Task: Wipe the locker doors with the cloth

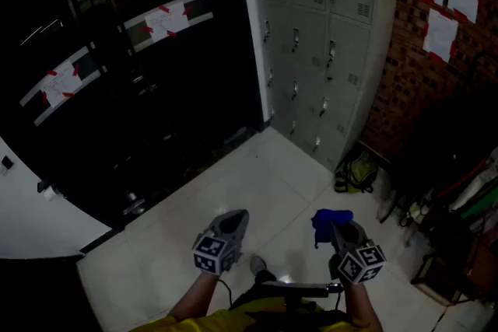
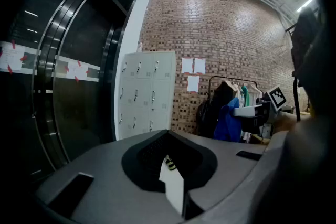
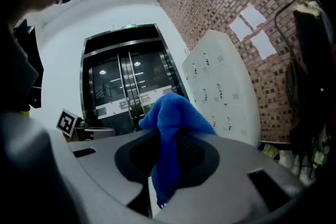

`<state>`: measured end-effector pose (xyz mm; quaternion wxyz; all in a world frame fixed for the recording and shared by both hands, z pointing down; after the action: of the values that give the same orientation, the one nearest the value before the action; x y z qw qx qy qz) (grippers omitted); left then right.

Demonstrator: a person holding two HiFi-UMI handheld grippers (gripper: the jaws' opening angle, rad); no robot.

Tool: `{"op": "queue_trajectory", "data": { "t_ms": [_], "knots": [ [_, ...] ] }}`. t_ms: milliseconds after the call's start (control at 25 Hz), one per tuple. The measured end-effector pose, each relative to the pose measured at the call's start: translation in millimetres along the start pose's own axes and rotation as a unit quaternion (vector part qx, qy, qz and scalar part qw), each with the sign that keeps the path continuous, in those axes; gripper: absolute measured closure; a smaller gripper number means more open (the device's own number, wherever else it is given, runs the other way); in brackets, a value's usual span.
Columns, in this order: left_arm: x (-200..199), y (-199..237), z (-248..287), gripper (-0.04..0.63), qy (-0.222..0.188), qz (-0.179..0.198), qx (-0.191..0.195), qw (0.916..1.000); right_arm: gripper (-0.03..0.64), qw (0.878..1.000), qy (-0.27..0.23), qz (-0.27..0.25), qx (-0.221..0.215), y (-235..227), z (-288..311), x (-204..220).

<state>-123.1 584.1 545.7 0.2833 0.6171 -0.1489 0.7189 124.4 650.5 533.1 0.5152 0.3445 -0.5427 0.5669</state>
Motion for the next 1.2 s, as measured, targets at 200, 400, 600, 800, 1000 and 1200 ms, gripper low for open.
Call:
{"op": "queue_trajectory", "data": {
  "t_ms": [200,400,600,800,1000,1200],
  "knots": [
    [-36.3,110.3,29.2,0.589,0.01,0.016,-0.008,0.9998,0.551,1.0,-0.026,0.015,0.006,21.4,114.0,-40.9],
    [-73.9,227.8,53.5,0.589,-0.005,0.022,-0.022,0.9995,0.551,0.999,-0.042,-0.005,-0.001,52.4,225.4,-79.6],
    [-78.2,289.7,107.0,0.589,-0.001,0.013,-0.033,0.9994,0.551,1.0,-0.028,0.002,-0.013,41.2,307.5,-77.8],
    [-102.0,359.7,201.7,0.589,-0.018,0.015,-0.028,0.9993,0.551,0.999,-0.042,0.004,-0.013,0.3,414.2,-107.8],
    [-142.0,439.8,322.6,0.589,-0.026,0.028,-0.023,0.999,0.551,0.997,-0.07,-0.008,-0.019,-60.7,548.2,-159.3],
    [-201.5,500.7,424.5,0.589,-0.058,0.051,-0.013,0.9969,0.551,0.996,-0.077,-0.033,-0.036,-105.8,650.7,-214.8]
  ]
}}
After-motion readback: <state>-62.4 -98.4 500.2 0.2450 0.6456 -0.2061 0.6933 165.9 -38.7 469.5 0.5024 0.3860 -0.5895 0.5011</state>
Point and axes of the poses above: the fingertips, and each gripper's own axes: z forward along the fingers, y to its left, x out of its underside, the point moved 2 cm from there along -z, backward along the fingers, and after that the axes turned 11 degrees about x, right-handed, at the moved point
